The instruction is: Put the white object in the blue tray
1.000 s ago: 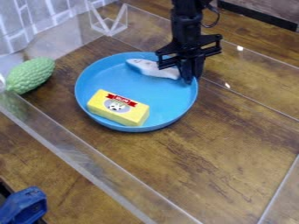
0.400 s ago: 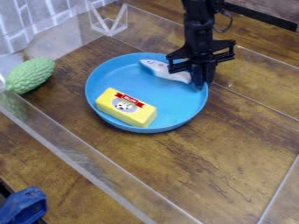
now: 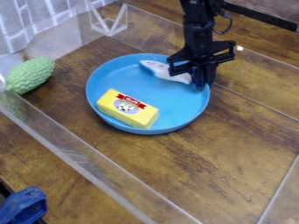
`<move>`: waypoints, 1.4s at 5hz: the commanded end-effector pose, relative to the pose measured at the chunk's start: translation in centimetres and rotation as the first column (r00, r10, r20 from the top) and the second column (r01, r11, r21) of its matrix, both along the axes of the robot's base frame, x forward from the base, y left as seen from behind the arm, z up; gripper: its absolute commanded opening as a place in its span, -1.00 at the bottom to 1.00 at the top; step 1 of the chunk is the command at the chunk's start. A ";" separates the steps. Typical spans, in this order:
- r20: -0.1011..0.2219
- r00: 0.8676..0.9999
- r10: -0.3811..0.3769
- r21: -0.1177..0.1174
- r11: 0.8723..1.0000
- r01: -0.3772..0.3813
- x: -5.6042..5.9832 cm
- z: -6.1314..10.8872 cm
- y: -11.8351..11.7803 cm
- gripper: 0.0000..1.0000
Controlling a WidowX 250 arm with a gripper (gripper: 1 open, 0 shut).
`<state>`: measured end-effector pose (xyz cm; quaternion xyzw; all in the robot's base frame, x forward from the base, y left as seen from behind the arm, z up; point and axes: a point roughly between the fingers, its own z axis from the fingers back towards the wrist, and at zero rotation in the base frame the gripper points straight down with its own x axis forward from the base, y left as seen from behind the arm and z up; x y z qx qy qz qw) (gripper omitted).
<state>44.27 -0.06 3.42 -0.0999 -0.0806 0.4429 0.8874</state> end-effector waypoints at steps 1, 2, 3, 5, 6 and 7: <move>0.031 0.997 0.064 -0.020 0.998 -0.064 0.1 2.0 -0.8 -1.00; 0.030 0.998 0.054 -0.028 0.998 -0.053 0.0 2.5 -1.1 -1.00; 0.028 0.999 0.043 -0.038 0.998 -0.042 -0.2 3.0 -1.4 -1.00; 0.027 0.999 0.037 -0.055 0.998 -0.036 -0.3 3.3 -1.7 -1.00; 0.027 0.999 0.042 -0.064 0.997 -0.040 -0.3 3.2 -1.6 -1.00; 0.027 0.999 0.024 -0.074 0.997 -0.022 0.1 4.1 -2.6 -1.00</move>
